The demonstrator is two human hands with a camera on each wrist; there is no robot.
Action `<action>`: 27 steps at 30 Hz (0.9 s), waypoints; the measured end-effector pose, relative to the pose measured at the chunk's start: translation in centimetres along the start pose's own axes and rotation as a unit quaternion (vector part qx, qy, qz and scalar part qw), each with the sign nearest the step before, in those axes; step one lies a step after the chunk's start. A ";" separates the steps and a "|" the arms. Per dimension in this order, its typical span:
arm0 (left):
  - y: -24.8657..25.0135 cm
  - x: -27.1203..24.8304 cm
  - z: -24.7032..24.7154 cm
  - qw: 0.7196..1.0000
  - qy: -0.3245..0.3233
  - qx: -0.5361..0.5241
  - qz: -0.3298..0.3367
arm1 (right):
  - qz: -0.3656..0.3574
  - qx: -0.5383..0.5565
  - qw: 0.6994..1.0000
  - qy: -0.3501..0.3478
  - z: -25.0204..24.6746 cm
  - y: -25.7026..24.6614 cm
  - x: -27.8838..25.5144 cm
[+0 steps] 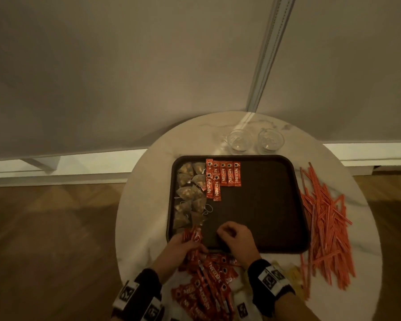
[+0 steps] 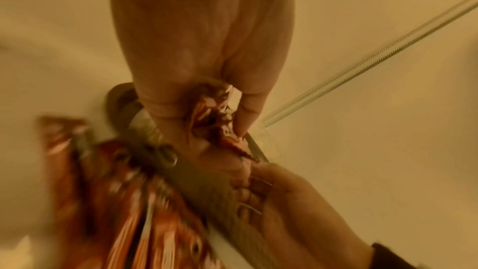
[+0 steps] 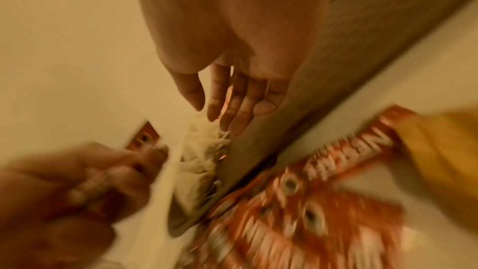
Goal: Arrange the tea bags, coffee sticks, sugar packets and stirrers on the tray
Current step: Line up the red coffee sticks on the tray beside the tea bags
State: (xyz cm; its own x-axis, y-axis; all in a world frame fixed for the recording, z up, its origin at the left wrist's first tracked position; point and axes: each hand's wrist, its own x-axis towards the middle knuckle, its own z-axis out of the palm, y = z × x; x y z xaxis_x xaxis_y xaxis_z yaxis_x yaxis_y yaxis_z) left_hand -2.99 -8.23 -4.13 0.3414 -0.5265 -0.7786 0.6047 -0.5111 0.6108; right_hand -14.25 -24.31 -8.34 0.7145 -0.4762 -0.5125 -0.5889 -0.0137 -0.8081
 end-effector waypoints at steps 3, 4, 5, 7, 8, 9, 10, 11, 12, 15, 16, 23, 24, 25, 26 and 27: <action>-3.3 -2.0 1.4 0.999 0.019 -0.031 0.012 | 0.042 0.084 0.995 -0.041 0.9 0.6 -4.6; -4.0 -2.5 1.9 0.999 0.021 -0.035 0.020 | 0.055 0.092 0.993 -0.052 1.1 0.6 -5.8; -4.5 -2.9 2.4 0.999 0.016 -0.038 0.031 | 0.061 0.101 0.991 -0.057 1.3 0.5 -6.9; -5.1 -3.5 3.0 0.998 -0.002 -0.039 0.058 | 0.052 0.115 0.991 -0.051 1.6 -0.1 -8.4; -5.2 -3.7 3.1 0.997 -0.008 -0.036 0.072 | 0.040 0.119 0.991 -0.039 1.7 -0.3 -8.9; -5.2 -3.7 3.1 0.996 -0.014 -0.034 0.084 | 0.028 0.117 0.992 -0.026 1.8 -0.5 -9.2; -5.1 -3.8 3.0 0.995 -0.021 -0.030 0.090 | 0.015 0.116 0.993 -0.016 1.8 -0.6 -9.4; -5.0 -3.9 3.0 0.995 -0.028 -0.023 0.096 | 0.005 0.113 0.994 -0.006 1.8 -0.7 -9.5; -4.8 -4.1 2.9 0.994 -0.036 -0.011 0.101 | -0.002 0.116 0.993 0.004 1.8 -0.8 -9.6; -4.3 -4.8 2.6 0.991 -0.039 0.032 0.121 | -0.008 0.125 0.992 0.024 1.6 -0.9 -9.6; -4.2 -4.9 2.5 0.990 -0.035 0.052 0.129 | -0.010 0.128 0.991 0.029 1.5 -0.9 -9.6; -4.9 -6.2 2.7 0.977 -0.056 0.143 0.151 | -0.006 0.130 0.991 0.044 1.3 -0.8 -10.6; -5.1 -6.3 2.8 0.975 -0.052 0.152 0.156 | -0.005 0.133 0.990 0.050 1.4 -0.8 -10.7; -5.3 -6.3 2.9 0.971 -0.047 0.166 0.163 | -0.002 0.136 0.989 0.054 1.5 -0.7 -10.9; -5.5 -6.2 3.0 0.968 -0.041 0.179 0.171 | 0.001 0.138 0.989 0.053 1.6 -0.7 -11.0; -5.7 -6.2 3.1 0.965 -0.035 0.188 0.177 | 0.001 0.139 0.989 0.050 1.6 -0.7 -11.1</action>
State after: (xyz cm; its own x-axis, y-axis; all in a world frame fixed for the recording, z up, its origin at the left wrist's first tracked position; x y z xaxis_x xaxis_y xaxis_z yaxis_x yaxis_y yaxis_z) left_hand -10.80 -4.14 -2.36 0.4216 -0.7512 -0.5078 0.1498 -0.4946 0.8561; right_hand -21.20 -17.60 -2.57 0.6644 -0.5608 -0.4940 -0.4539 0.2223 -0.8629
